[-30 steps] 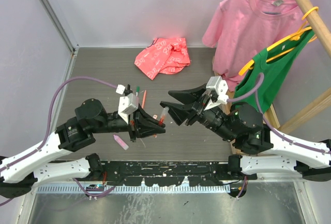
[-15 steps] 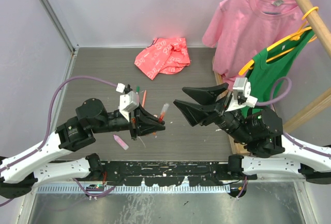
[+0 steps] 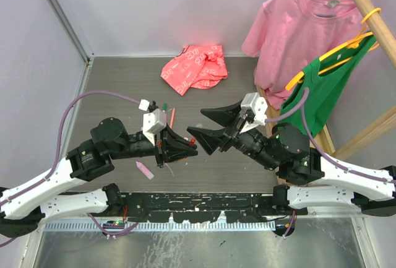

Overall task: Insert the pens into the pen caps
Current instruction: Press the pen cap onto the pen, then place the pen at the center of the board, then pick up the pen from the center of the board.

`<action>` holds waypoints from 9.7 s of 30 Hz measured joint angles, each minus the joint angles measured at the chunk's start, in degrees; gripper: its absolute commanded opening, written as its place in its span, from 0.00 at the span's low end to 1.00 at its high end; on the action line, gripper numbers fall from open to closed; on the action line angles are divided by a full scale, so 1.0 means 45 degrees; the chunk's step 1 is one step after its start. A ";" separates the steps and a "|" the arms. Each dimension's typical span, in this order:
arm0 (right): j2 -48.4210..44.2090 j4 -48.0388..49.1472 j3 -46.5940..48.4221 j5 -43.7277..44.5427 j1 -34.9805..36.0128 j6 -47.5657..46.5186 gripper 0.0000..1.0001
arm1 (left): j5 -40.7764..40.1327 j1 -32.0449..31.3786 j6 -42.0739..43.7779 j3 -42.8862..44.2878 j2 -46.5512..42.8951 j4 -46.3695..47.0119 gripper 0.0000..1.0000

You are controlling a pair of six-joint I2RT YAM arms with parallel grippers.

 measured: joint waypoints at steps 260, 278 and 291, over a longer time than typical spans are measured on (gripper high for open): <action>-0.1608 -0.6849 -0.6669 -0.0787 -0.7077 0.7907 0.99 | -0.4658 0.7305 -0.1933 0.3823 0.9073 -0.5192 0.41; -0.1331 -0.6387 -0.6669 -0.1039 -0.7077 0.8000 0.99 | -0.5532 1.0540 -0.2195 -0.1821 0.4498 -0.6067 0.57; -0.0821 -0.6071 -0.6669 -0.1127 -0.7077 0.8286 0.99 | -0.6688 1.0535 -0.5061 -0.3254 0.1817 -0.8170 0.79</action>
